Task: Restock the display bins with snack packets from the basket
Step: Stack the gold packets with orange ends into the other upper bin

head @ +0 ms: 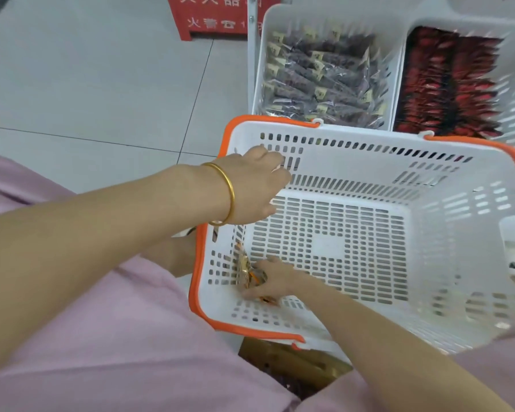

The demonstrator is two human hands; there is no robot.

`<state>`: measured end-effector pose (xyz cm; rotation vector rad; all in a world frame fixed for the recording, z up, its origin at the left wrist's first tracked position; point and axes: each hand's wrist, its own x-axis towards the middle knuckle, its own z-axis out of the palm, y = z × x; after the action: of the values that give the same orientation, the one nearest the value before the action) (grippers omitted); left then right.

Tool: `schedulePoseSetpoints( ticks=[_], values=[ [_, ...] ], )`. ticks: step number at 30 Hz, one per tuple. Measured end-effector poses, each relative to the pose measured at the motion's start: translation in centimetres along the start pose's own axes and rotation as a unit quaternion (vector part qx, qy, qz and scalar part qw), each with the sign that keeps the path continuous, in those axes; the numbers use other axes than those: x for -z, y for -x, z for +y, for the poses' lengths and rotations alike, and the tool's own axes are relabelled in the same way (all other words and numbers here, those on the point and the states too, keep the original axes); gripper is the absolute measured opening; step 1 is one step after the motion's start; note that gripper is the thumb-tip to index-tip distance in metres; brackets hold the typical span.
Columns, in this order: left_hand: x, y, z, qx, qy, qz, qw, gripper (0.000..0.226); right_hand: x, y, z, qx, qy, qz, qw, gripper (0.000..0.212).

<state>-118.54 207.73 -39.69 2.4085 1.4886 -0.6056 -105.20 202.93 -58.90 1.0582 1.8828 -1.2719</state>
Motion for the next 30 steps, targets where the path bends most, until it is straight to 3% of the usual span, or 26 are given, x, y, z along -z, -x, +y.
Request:
schedulePoseSetpoints(
  ticks=[4, 7, 8, 11, 15, 19, 22, 26, 30],
  values=[
    [0.1, -0.1, -0.1, 0.004, -0.010, -0.002, 1.000, 0.055, 0.6, 0.5, 0.9, 0.054, -0.084, 0.069, 0.993, 0.023],
    [0.2, -0.3, 0.0, 0.002, -0.016, -0.006, 1.000, 0.056, 0.9, 1.2, 2.7, -0.002, -0.108, 0.134, 0.985, 0.010],
    [0.2, -0.4, 0.1, 0.002, -0.015, -0.009, 1.000, 0.056, 1.0, 1.5, 3.3, -0.015, -0.094, 0.145, 0.985, 0.010],
    [0.6, -0.7, 0.3, 0.004, -0.009, -0.023, 1.000, 0.055, 1.7, 2.2, 4.6, -0.038, -0.101, 0.141, 0.984, 0.037],
    [1.3, -1.6, 0.9, -0.002, 0.003, -0.038, 0.999, 0.055, 5.2, 4.4, 5.8, -0.038, -0.134, 0.151, 0.979, 0.048],
    [2.4, -3.1, 1.9, -0.010, 0.050, -0.053, 0.997, 0.056, 10.7, 9.6, 6.3, 0.011, -0.283, 0.194, 0.939, 0.021],
    [3.8, -4.5, 3.3, 0.001, 0.146, -0.044, 0.988, 0.065, 14.6, 14.1, 5.7, 0.064, -0.319, 0.249, 0.912, 0.021],
    [4.7, -6.2, 4.9, 0.000, 0.329, -0.017, 0.944, 0.092, 17.3, 18.6, 4.4, 0.143, -0.404, 0.281, 0.859, 0.018],
    [5.6, -7.1, 5.8, 0.008, 0.397, 0.039, 0.917, 0.100, 18.0, 20.7, 4.4, 0.159, -0.454, 0.275, 0.832, 0.015]
  ],
)
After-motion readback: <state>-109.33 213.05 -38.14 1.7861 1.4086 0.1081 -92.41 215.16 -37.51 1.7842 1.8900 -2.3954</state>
